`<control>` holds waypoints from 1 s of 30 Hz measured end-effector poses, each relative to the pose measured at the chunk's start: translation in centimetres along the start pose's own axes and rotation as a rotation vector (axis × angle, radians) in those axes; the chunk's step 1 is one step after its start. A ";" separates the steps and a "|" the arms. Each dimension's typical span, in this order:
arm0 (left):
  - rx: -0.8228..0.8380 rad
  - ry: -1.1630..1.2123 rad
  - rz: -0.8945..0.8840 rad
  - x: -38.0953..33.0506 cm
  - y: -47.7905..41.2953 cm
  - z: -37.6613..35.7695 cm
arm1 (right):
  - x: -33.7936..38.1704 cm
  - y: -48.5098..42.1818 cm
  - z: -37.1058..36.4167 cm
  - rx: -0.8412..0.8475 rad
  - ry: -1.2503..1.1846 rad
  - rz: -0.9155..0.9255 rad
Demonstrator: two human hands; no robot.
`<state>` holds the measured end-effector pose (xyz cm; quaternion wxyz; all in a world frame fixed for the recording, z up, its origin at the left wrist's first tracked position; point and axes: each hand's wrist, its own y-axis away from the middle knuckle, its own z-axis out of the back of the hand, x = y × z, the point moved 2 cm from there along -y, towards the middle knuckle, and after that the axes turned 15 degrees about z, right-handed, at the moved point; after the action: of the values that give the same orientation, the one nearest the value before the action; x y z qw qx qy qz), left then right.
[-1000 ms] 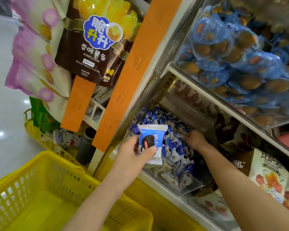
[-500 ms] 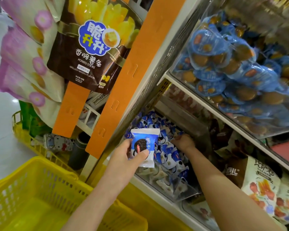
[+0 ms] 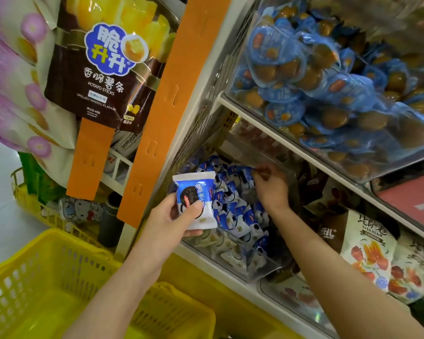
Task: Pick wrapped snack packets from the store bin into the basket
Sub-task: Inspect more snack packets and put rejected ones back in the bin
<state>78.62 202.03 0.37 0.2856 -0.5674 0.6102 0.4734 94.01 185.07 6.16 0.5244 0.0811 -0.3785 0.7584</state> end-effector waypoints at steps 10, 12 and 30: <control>-0.163 0.213 0.065 1.7 1.0 -0.2 | 5.8 8.1 1.9 0.499 -0.569 -0.154; -0.137 0.264 0.134 1.9 1.4 -0.3 | 5.9 9.4 1.5 0.542 -0.566 -0.203; 0.074 -0.110 0.152 1.2 4.2 -0.8 | 8.8 10.2 1.6 0.539 -0.523 0.089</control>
<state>74.49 200.39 0.73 0.3027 -0.4818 0.6518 0.5015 81.00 188.82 6.85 0.3364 0.3905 -0.2899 0.8064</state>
